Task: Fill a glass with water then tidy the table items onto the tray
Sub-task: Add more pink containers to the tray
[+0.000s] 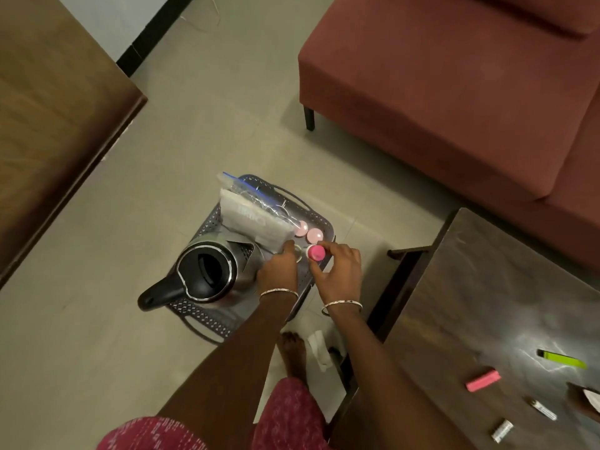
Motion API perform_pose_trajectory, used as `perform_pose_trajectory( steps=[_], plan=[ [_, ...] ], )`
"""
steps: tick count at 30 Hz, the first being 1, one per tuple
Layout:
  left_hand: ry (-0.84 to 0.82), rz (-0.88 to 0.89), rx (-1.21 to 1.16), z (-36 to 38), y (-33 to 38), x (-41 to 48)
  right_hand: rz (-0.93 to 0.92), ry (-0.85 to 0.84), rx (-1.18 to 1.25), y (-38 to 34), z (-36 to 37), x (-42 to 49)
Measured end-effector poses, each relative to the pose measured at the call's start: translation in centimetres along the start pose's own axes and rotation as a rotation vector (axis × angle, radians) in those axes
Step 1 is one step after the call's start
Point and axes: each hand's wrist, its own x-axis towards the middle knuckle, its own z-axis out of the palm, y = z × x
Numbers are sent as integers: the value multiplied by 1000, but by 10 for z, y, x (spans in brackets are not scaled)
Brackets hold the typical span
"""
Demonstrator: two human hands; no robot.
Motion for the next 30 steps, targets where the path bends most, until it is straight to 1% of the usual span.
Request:
perform_pose_trajectory(
  steps=[2,5,10,14,18,23,30],
  plan=[
    [4,3,54,9,1,8,-14,-10,-60,4,9,4],
    [4,3,108,18,2,19,-23,45,-132,9,20,9],
    [-10,-71,78,17,11,31,-34,110,-194,8,27,16],
    [-9,-113,61,18,12,31,-68,114,-214,6,28,20],
    [-5,-95,66,21,9,29,-103,96,-258,5,28,18],
    [13,-84,90,23,8,30,-80,80,-273,10,28,16],
    [51,-78,37,26,8,27,-88,42,-318,12,35,21]
  ],
)
